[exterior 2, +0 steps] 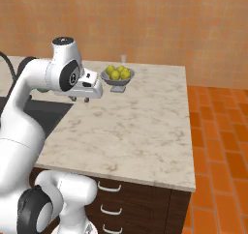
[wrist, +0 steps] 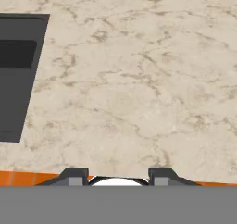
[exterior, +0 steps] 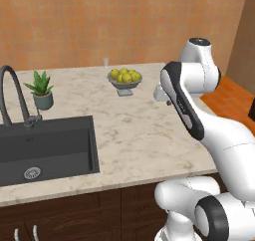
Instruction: Take a straw from the drawer in front and place it inside the glass cup on the dining counter.
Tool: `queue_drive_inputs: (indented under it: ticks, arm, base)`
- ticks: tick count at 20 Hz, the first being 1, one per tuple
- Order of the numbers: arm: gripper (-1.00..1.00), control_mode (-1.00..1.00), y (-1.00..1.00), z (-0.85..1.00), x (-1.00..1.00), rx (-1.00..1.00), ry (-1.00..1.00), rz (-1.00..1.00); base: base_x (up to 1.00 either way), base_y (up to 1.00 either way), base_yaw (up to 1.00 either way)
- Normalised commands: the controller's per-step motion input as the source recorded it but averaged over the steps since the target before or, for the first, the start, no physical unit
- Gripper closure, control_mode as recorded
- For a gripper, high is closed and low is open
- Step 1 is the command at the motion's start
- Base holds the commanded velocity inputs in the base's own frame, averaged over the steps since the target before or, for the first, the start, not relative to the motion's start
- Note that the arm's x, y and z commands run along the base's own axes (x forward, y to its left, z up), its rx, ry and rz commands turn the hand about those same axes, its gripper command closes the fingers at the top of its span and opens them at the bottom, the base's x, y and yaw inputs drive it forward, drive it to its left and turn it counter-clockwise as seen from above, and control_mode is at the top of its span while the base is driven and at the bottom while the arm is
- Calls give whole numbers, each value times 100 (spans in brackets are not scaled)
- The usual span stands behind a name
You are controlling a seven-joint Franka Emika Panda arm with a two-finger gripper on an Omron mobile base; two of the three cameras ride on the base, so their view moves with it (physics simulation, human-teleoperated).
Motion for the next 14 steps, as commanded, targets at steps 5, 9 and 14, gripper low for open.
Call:
queue_drive_inputs:
  ticks: [5, 9, 14]
  arm:
    - [-100, -100, 0, -6, -72, 0, -10, 1]
    - [-100, -100, 0, -27, -95, 0, -3, 0]
    - [-100, -100, 0, -21, -90, 0, -7, 0]
  base:
    - [0, 0, 0]
    - [0, 0, 0]
    - [0, 0, 0]
